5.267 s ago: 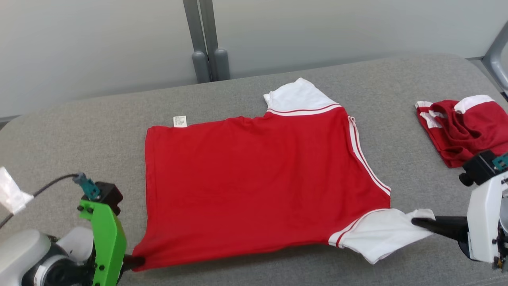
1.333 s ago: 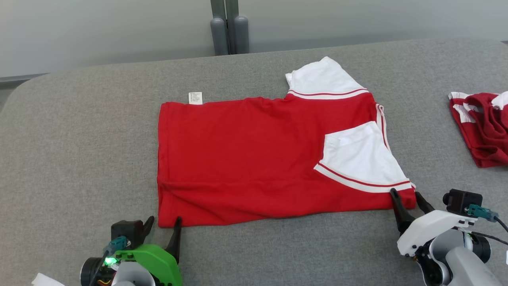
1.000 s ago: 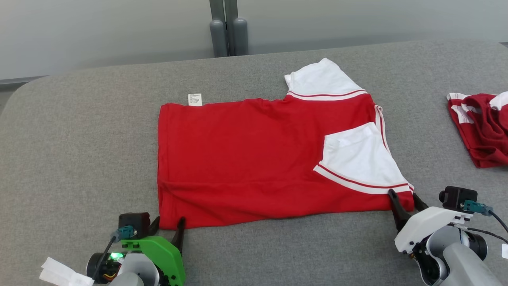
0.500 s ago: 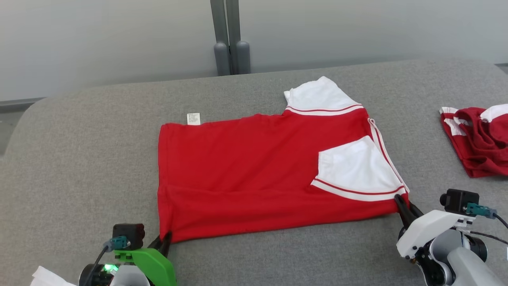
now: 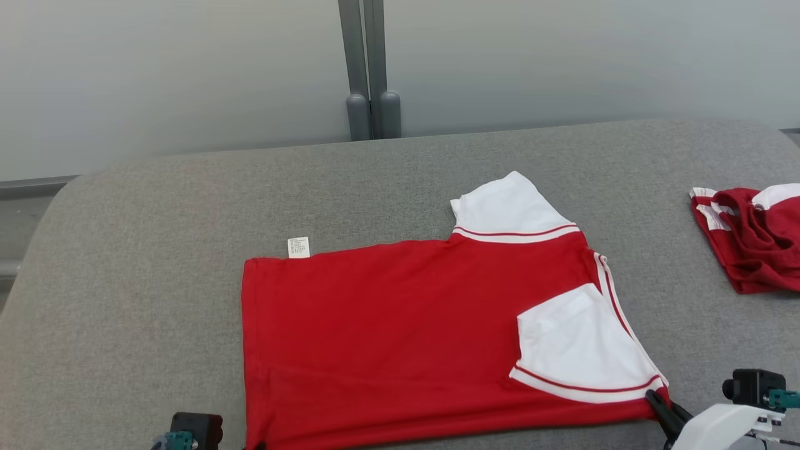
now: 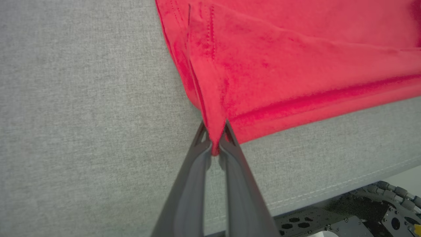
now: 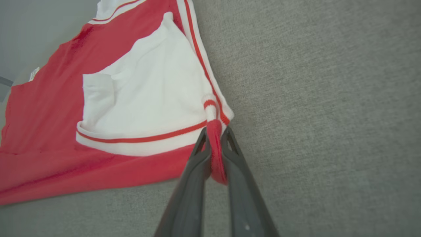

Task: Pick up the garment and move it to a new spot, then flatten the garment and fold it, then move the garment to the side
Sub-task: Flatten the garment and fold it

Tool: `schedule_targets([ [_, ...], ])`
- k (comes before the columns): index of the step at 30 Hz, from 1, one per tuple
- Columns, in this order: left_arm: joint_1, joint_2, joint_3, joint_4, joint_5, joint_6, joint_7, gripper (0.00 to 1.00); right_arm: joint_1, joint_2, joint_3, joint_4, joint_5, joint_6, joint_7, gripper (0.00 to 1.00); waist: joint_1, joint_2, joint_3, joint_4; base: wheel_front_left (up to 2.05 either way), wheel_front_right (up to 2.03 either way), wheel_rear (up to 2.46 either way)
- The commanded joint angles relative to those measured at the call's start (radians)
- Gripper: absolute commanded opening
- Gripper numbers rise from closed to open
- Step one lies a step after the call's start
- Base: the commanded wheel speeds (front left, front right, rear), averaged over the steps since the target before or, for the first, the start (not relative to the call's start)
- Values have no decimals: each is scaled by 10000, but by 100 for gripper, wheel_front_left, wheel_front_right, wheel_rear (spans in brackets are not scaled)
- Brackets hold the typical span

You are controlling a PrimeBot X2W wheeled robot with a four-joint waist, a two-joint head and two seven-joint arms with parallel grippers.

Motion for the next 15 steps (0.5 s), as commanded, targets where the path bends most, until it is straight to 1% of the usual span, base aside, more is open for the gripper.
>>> schedule_targets([
  [1, 304, 201, 83, -241, -89, 178, 149, 0, 307, 8, -209, -184, -153, -12, 175, 0, 0, 0, 24, -21, 0, 0, 0],
  [4, 684, 421, 115, -907, -188, 432, 496, 0, 812, 218, -619, -709, -335, -12, 686, 0, 0, 0, 91, -54, 0, 0, 0],
  [8, 990, 500, 161, -1361, -306, 667, 734, 0, 1226, 522, -1030, -1293, -695, -12, 1323, 0, 0, 0, 147, -99, 0, 0, 0],
  [9, 1033, 508, 157, -1412, -304, 710, 788, 21, 1264, 598, -1111, -1421, -779, -12, 1437, 34, 0, 0, 154, -111, 0, 0, 0],
  [10, 1062, 512, 144, -1450, -328, 740, 836, 67, 1297, 699, -1195, -1570, -850, -12, 1554, 95, 0, 0, 160, -123, 0, 0, 0],
  [11, 1082, 514, 108, -1472, -351, 744, 929, 100, 1320, 791, -1267, -1725, -936, -11, 1660, 100, 0, 0, 158, -129, 0, 0, 0],
  [15, 984, 587, 89, -1548, -253, 786, 1027, 100, 1383, 1037, -1542, -2213, -1216, -6, 1953, 100, 0, 0, 106, -118, 0, 0, 0],
])
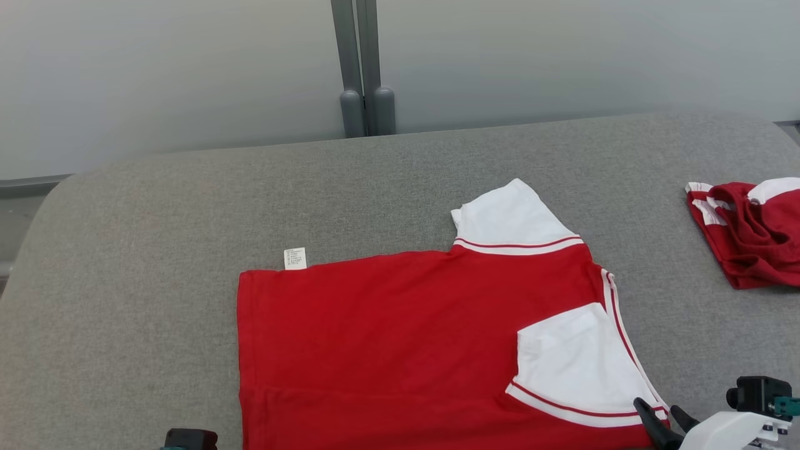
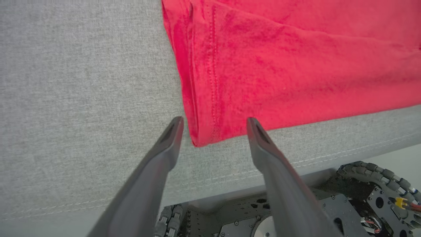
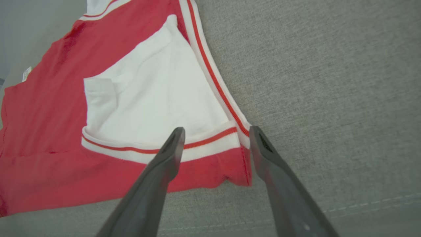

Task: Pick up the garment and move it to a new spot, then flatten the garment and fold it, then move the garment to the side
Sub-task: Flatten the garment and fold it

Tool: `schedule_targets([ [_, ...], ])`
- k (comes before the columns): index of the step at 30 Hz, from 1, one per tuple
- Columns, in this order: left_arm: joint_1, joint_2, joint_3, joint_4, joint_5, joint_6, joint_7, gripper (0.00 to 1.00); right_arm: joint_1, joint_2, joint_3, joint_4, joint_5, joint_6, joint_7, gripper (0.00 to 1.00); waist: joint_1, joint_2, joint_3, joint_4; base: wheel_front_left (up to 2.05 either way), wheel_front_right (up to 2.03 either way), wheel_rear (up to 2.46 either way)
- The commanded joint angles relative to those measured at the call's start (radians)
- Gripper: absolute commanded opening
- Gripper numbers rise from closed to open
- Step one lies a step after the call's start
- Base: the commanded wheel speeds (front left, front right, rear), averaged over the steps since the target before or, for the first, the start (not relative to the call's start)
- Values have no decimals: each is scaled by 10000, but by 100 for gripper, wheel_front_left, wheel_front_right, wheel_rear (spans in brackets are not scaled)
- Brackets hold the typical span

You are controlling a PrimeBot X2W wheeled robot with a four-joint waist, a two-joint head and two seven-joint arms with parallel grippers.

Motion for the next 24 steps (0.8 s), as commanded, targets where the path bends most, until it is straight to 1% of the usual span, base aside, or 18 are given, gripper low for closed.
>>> schedule_targets([
  [1, -33, 125, 46, -34, 132, 66, 28, 100, 170, 47, -107, -139, -121, 2, 85, 100, 0, -1, -26, 16, 0, 0, 0],
  [8, -422, 251, 166, -362, 260, 169, 0, 100, 136, 231, -417, -984, -365, 3, 197, 100, 0, -1, -101, 39, 0, 0, 0],
  [13, -1118, 333, 268, -354, 462, 113, -55, 100, -625, 164, -242, -1486, -316, 3, -61, 100, 0, -1, 111, -8, 0, 0, 0],
  [17, -2146, 230, 323, 64, 716, -71, -238, 100, -1815, -66, 47, -1357, -386, 3, -236, 100, 0, -1, 743, -35, 0, 0, 0],
  [19, -2757, 92, 362, 342, 819, -181, -396, 100, -2543, -157, 203, -1186, -374, 3, -392, 100, 0, -1, 1152, 3, 0, 0, 0],
  [24, -4440, -259, 300, 1194, 1009, -518, -636, 100, -4462, -617, 569, -405, -368, 3, -792, 100, 0, -1, 2285, 237, 0, 0, 0],
])
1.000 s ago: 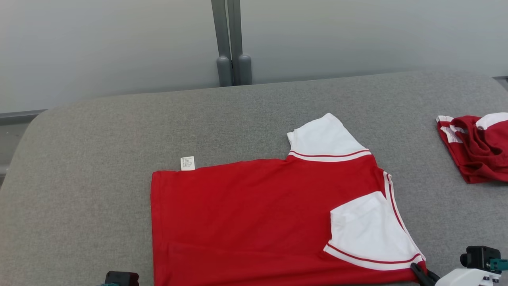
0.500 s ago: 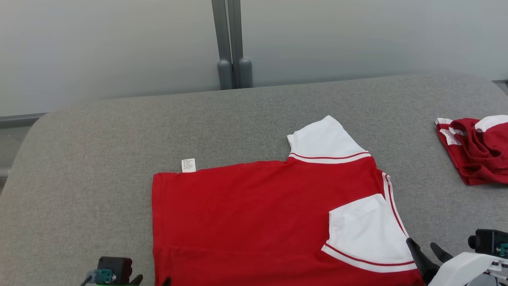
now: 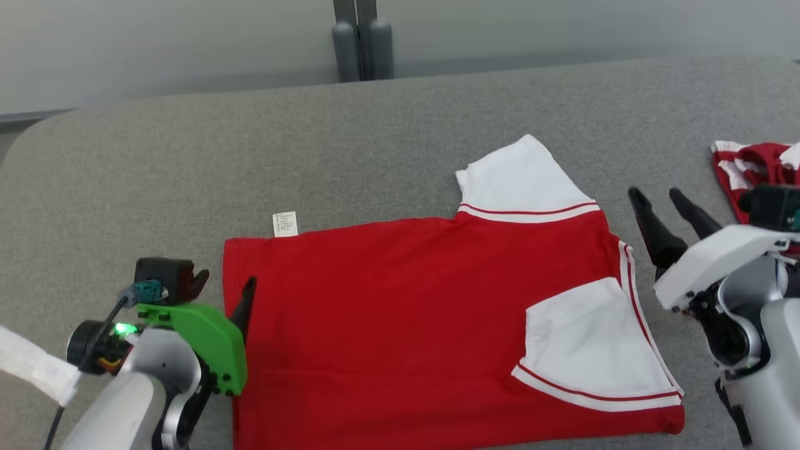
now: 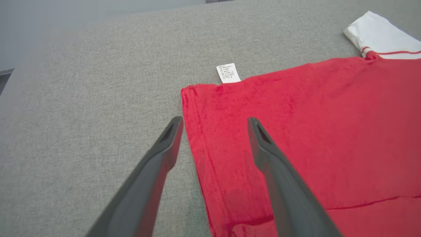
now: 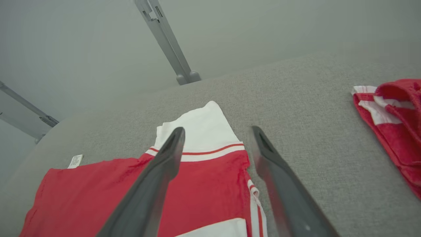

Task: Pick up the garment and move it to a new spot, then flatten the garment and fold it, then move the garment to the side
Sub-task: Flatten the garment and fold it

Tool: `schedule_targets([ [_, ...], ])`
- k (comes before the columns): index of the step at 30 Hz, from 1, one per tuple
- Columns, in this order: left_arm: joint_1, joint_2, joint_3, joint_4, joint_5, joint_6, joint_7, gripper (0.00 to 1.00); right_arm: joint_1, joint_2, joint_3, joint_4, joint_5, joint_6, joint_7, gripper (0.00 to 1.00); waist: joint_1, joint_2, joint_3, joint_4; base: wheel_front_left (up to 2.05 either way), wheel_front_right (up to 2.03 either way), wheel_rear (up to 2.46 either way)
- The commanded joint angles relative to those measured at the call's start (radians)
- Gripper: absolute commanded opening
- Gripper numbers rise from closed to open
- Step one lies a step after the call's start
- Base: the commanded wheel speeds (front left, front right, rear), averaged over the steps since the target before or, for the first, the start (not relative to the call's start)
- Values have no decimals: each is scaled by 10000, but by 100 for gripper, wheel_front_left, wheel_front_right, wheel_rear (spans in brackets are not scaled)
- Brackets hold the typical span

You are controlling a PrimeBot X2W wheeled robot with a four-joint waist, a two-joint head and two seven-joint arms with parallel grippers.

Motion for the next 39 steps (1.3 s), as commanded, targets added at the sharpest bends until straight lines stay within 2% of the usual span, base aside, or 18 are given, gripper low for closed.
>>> schedule_targets([
  [1, -515, -95, -26, 251, 86, -126, -62, 100, -527, -160, 125, 220, 37, 5, -156, 100, 0, 0, 1114, 250, 0, 0, 0],
  [6, -1776, -280, -243, 1161, 380, -424, -31, 100, -2241, -706, 763, 1291, 43, 5, -442, 100, 0, 0, 1948, 447, 0, 0, 0],
  [12, -2573, -467, -299, 1687, 464, -547, -102, 100, -3944, -1152, 1894, 2808, 81, 5, -481, 100, 0, 0, 2518, 650, 0, 0, 0],
  [21, -3155, -618, -449, 1629, 468, -720, -108, 100, -5983, -1306, 3140, 5114, 749, 5, -554, 100, 0, 0, 3177, 1081, 0, 0, 0],
  [27, -3378, -773, -555, 1620, 471, -764, -148, 100, -6789, -1368, 3704, 6267, 1117, 5, -594, 100, 0, 0, 3422, 1260, 0, 0, 0],
  [39, -3512, -942, -657, 2061, 271, -875, -244, 100, -7380, -1452, 4842, 7251, 1855, 5, -845, 100, 0, 0, 3498, 1273, 0, 0, 0],
])
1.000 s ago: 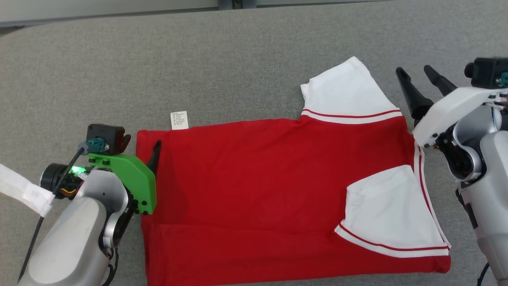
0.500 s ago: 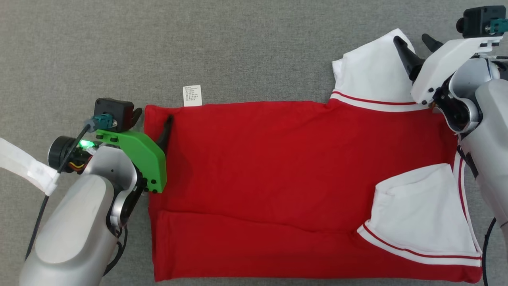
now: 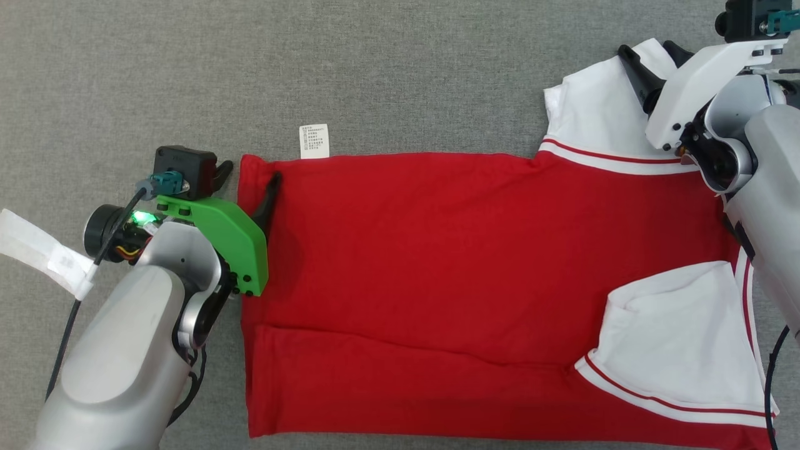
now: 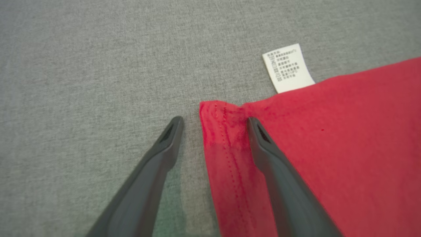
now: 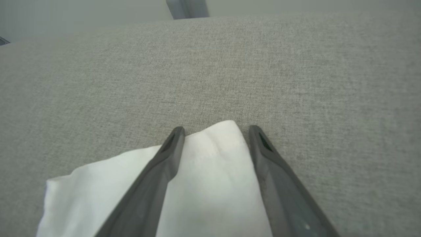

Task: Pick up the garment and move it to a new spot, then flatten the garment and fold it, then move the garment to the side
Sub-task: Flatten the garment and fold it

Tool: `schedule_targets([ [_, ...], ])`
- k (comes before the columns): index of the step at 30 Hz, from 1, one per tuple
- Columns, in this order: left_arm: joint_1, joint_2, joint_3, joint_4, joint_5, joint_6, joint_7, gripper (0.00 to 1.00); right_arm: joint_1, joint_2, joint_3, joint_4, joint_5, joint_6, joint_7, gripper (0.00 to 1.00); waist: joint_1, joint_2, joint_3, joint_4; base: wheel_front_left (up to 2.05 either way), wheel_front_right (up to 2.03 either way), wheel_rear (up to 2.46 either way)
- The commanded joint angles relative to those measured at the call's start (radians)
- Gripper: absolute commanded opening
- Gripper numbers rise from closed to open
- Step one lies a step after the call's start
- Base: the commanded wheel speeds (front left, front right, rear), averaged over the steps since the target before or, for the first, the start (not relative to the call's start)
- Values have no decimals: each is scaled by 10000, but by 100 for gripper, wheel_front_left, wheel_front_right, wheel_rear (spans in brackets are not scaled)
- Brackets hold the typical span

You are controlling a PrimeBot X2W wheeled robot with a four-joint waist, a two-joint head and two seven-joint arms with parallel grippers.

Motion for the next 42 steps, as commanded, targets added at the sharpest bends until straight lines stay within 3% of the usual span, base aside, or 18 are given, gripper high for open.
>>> schedule_targets([
  [1, -83, -47, -48, 179, 2, -38, 22, 100, 58, 15, 176, 135, 109, 5, -14, 87, -1, 0, -11, -20, 0, 0, 0],
  [2, -91, -57, -40, 232, -31, -60, -19, 100, 30, 11, 282, 156, 189, 5, -48, 51, -1, 0, -23, -36, 0, 0, 0],
  [4, -130, -74, -18, 319, -76, -92, -89, 100, 11, 8, 491, 185, 328, 5, -95, 27, -1, 0, -55, -68, 0, 0, 0],
  [5, -141, -72, -21, 367, -82, -106, -114, 100, 4, -3, 565, 196, 389, 5, -122, 2, -1, 0, -71, -82, 0, 0, 0],
  [7, -172, -96, -20, 474, -126, -125, -146, 79, -17, -28, 743, 216, 498, 5, -180, 0, -1, 0, -100, -115, 0, 0, 0],
  [8, -185, -96, -19, 527, -150, -140, -161, 9, -28, -45, 836, 221, 565, 5, -223, 0, -1, 0, -122, -128, 0, 0, 0],
  [9, -191, -88, -22, 559, -162, -154, -184, 0, -30, -60, 909, 212, 623, 5, -288, 0, -1, 0, -141, -137, 0, 0, 0],
  [19, -319, 185, 104, 922, -215, -290, -503, 0, 18, -121, 1392, 298, 1307, 5, -1656, 0, -1, 0, -719, -202, 0, 0, 0],
  [32, 88, 532, 17, 1607, -603, -674, -71, 0, 468, -301, 2244, 400, 2164, 5, -2394, 0, -1, 0, -1944, -577, 0, 0, 0],
  [42, -307, 526, -507, 2108, -1246, -1419, 1176, 0, 869, -594, 3171, -98, 2981, 5, -2249, 0, -1, 0, -2856, -758, 0, 0, 0],
])
